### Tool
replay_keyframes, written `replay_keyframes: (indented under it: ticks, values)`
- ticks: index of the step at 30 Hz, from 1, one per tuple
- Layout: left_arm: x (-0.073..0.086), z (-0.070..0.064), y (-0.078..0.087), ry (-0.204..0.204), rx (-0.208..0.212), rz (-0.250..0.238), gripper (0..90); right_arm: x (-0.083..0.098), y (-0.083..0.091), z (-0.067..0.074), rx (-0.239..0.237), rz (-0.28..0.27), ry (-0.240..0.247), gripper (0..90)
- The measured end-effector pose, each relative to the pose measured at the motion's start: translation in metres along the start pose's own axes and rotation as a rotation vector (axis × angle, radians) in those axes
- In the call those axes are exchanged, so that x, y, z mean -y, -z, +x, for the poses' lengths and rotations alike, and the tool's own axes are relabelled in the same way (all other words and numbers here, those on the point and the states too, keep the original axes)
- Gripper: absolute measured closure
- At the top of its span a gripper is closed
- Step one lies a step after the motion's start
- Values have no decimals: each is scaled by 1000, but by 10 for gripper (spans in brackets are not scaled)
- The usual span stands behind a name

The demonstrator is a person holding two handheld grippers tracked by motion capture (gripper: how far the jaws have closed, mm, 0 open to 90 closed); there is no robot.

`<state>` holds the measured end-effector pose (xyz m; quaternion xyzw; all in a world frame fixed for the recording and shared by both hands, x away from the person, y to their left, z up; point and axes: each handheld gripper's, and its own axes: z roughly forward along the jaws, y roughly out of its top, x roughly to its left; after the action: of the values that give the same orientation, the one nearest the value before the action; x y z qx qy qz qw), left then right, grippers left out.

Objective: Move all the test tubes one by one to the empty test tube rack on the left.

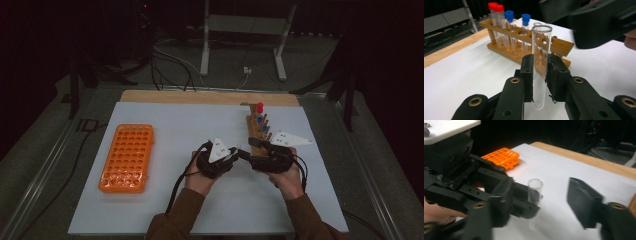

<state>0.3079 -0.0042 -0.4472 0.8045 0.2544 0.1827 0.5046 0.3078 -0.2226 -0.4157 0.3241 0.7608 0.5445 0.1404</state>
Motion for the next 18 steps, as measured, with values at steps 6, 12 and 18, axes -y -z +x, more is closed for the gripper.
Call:
replay_keyframes:
  ticks: [6,12,18]
  values:
    - [2,10,10,26,-31,-13,765,1,7,-3,55,-23,-10,148]
    - [6,24,26,55,-73,-32,766,4,17,-9,106,-33,-25,26]
    - [8,34,37,64,-106,-38,765,9,28,-14,152,-33,-30,5]
